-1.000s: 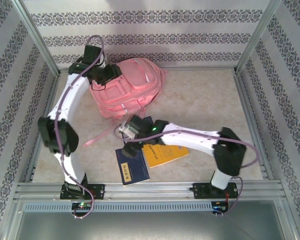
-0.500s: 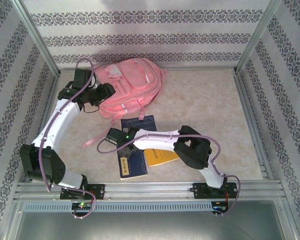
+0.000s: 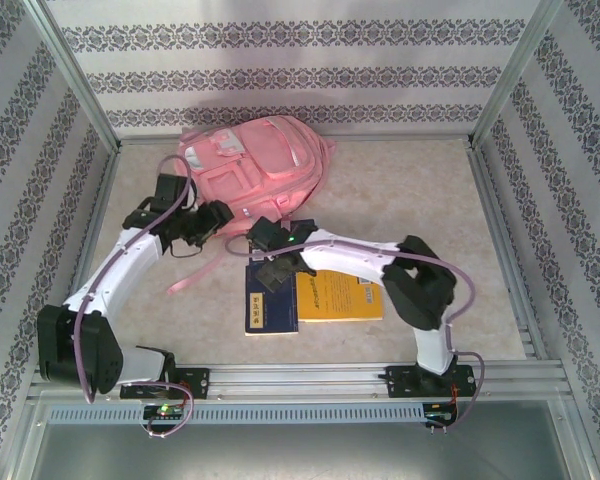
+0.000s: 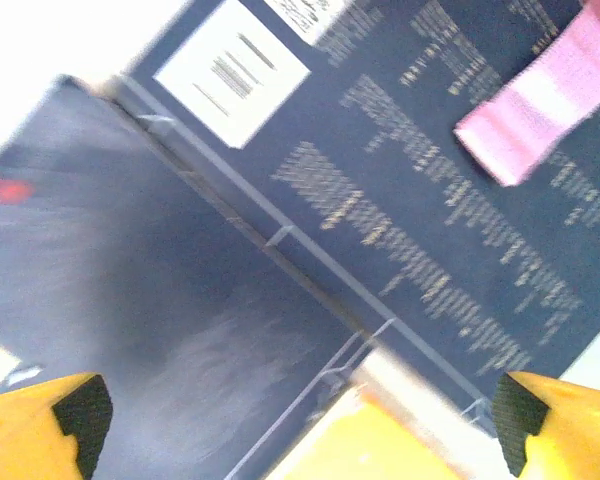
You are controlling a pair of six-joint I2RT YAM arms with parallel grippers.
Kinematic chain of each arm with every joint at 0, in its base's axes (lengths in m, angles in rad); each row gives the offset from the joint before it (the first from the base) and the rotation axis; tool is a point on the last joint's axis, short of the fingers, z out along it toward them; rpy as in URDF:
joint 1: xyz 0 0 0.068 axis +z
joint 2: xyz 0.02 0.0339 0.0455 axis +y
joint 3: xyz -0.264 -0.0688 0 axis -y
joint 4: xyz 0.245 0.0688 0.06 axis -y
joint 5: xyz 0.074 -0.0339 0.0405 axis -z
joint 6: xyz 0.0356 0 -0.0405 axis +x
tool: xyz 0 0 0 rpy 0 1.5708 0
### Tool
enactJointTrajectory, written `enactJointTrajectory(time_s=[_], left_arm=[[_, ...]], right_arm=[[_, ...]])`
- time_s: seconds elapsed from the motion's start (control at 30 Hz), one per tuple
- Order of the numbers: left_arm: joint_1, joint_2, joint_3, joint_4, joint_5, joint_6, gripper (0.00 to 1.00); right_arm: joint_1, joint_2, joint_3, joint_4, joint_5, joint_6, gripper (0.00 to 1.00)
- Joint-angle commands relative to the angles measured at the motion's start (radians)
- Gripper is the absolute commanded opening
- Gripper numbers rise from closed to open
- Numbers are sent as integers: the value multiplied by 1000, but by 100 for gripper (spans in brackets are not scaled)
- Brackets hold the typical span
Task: Pack the student bag
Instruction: Adjust the book at the center of the table.
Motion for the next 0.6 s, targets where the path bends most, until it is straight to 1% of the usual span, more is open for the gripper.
enactJointTrajectory(time_s=[0.0, 0.1, 0.2, 0.37, 0.47, 0.57], left_arm=[[-41, 9, -82, 52, 39, -33, 60], [-78, 29, -144, 83, 56, -49, 60], [-116, 30, -189, 110, 52, -67, 61], [-139, 7, -233, 96, 27, -63, 61], [-139, -10, -266, 106, 25, -70, 61], [-147, -22, -284, 110, 25, -71, 61]], right_arm=[[-5, -113, -60, 33, -338, 101, 95], [-6, -118, -115, 49, -462, 170, 92], [-3, -113, -193, 93, -510, 223, 90], [-5, -86, -306, 128, -451, 264, 90], [-19, -72, -359, 145, -377, 286, 90], [-60, -68, -391, 134, -267, 300, 91]])
